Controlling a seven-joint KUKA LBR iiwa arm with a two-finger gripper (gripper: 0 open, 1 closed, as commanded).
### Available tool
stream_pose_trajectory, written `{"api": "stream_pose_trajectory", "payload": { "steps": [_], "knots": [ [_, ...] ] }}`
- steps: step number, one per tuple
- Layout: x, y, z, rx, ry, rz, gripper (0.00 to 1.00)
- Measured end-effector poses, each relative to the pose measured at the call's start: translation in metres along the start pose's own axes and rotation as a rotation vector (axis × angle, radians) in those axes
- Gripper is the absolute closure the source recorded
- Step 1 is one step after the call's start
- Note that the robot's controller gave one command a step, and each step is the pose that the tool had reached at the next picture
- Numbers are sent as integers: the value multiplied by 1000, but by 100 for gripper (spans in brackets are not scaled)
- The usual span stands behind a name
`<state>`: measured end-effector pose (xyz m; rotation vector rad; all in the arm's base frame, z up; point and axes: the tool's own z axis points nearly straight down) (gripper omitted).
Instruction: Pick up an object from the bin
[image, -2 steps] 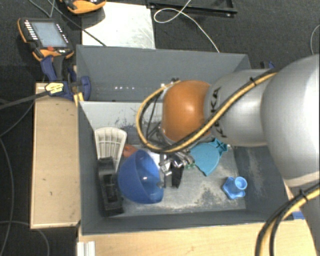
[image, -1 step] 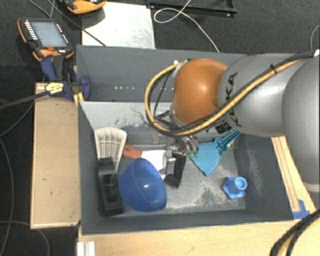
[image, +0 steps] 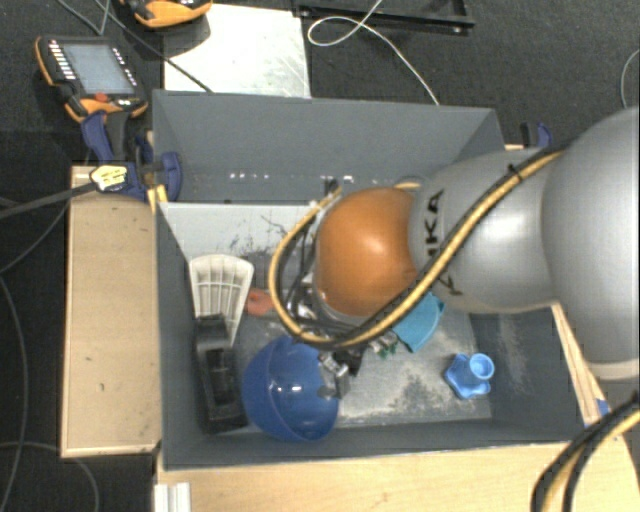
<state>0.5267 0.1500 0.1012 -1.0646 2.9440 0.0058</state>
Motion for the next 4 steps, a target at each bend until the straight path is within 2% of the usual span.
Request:
{"api": "stream_pose_trajectory", "payload": {
  "steps": [1,2,3,4],
  "knots": [
    [-41,-1,31,5,-6,590,0],
    [-42,35,29,1,-6,-39,100],
    [-42,39,29,1,-7,-98,100],
    [-42,39,26,0,-6,-103,100]
  ]
}}
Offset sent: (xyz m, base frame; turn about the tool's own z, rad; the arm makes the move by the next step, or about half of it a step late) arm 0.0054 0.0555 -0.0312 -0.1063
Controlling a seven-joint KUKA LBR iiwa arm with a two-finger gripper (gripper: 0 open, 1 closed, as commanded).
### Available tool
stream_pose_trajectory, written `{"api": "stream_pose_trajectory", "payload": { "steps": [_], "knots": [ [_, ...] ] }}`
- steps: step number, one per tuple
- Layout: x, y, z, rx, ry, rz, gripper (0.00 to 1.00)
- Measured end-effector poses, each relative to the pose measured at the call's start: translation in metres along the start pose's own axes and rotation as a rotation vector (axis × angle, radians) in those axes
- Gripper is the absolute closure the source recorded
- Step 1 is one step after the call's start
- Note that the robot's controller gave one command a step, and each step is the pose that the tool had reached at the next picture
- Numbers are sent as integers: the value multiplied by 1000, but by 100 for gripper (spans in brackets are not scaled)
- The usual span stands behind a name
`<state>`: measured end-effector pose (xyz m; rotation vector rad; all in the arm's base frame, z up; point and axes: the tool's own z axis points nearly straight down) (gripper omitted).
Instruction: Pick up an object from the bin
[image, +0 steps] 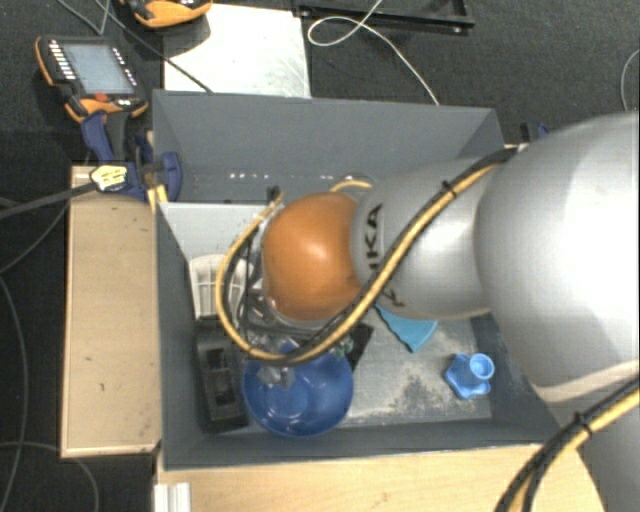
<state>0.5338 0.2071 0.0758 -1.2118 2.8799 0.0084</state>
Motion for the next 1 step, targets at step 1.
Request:
{"api": "stream_pose_trajectory", "payload": {
  "steps": [1],
  "knots": [
    [2,0,-17,-3,7,24,100]
  ]
}}
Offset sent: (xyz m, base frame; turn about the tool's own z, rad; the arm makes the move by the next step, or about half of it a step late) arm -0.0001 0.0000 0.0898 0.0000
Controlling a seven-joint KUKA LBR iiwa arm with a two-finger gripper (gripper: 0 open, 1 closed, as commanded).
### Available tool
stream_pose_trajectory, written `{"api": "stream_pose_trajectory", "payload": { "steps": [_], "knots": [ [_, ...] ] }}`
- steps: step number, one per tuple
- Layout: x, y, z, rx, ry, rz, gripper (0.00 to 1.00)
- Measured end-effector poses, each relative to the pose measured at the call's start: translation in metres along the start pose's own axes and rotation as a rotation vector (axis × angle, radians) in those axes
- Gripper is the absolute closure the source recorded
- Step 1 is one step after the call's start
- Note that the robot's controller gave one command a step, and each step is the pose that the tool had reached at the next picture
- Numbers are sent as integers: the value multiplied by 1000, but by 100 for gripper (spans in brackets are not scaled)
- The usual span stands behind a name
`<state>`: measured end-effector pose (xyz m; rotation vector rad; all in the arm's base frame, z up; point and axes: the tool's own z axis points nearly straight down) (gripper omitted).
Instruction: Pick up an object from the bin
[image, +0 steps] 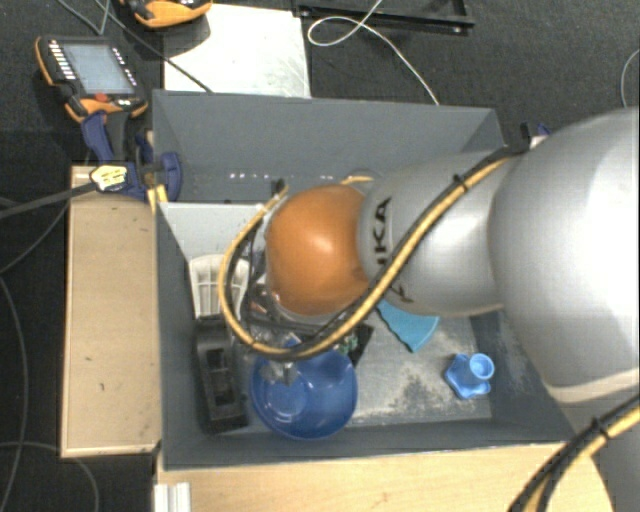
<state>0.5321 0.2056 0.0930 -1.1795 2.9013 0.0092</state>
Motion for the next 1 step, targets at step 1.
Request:
{"api": "stream_pose_trajectory", "payload": {
  "steps": [1],
  "knots": [
    [-1,0,-24,2,-2,0,100]
  ]
}}
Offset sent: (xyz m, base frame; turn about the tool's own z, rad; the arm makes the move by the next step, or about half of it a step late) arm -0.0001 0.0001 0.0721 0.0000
